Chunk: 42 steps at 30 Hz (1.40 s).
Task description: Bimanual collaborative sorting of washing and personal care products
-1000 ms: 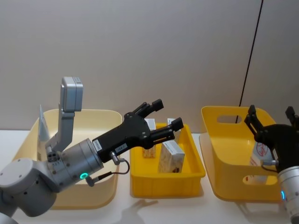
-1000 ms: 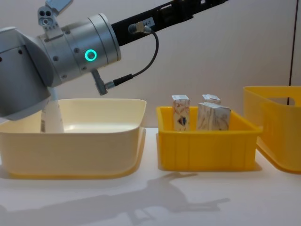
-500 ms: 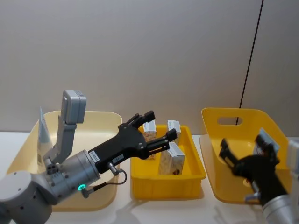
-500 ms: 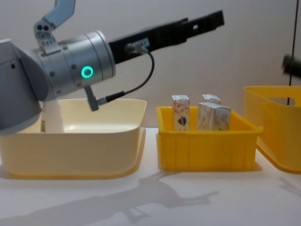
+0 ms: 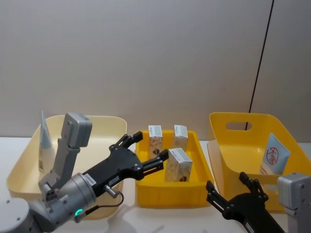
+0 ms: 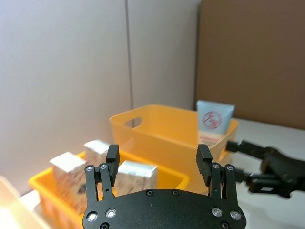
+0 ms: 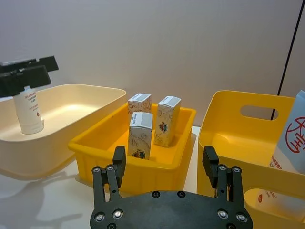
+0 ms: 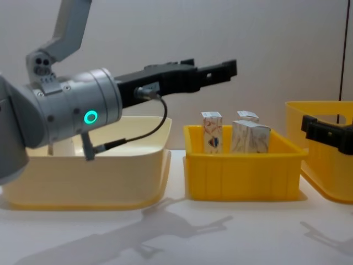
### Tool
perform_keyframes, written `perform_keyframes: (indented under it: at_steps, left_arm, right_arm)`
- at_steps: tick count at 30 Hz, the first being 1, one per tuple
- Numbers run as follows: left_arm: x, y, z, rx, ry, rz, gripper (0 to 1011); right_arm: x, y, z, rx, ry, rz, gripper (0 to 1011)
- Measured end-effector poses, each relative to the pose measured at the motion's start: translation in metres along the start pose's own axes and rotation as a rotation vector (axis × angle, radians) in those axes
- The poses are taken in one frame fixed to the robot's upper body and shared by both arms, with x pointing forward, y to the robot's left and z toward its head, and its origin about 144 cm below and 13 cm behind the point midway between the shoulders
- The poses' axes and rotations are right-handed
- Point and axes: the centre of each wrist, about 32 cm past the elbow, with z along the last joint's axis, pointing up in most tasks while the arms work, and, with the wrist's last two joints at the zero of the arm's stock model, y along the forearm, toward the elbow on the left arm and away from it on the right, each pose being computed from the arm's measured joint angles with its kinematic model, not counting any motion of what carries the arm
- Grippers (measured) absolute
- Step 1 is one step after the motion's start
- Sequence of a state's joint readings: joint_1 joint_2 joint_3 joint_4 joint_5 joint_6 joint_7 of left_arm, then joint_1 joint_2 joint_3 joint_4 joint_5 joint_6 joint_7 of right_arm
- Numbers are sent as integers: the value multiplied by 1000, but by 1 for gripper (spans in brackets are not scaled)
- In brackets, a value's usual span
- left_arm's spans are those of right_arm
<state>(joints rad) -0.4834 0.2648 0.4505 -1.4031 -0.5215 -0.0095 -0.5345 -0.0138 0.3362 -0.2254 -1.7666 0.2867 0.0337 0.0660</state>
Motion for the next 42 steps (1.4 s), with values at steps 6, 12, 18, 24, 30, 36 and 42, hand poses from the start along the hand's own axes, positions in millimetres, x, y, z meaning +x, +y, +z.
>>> perform_keyframes:
  at_steps: [6,12,18,24,30,36,42]
  left_arm:
    - [-7,10,-5,36,-38,73,1003]
    - [-13,18,-9,65,-73,136,1003]
    - [-20,27,-14,97,-116,208,1003]
    - [-28,37,-18,124,-162,277,1003]
    - [-35,46,-21,145,-209,344,1003]
    - [-43,54,-24,164,-257,407,1003]
    - [-48,60,-26,174,-288,447,1003]
  right_arm:
    - [0,0,0,-1,0,1,1001]
    - [0,0,0,-1,0,2,1001]
    - [0,0,0,-2,0,4,1001]
    - [3,3,0,-1,-1,17,1001]
    - [8,10,0,4,-6,40,1001]
    - [11,20,1,13,-10,61,1001]
    - [14,30,1,21,-13,79,1001]
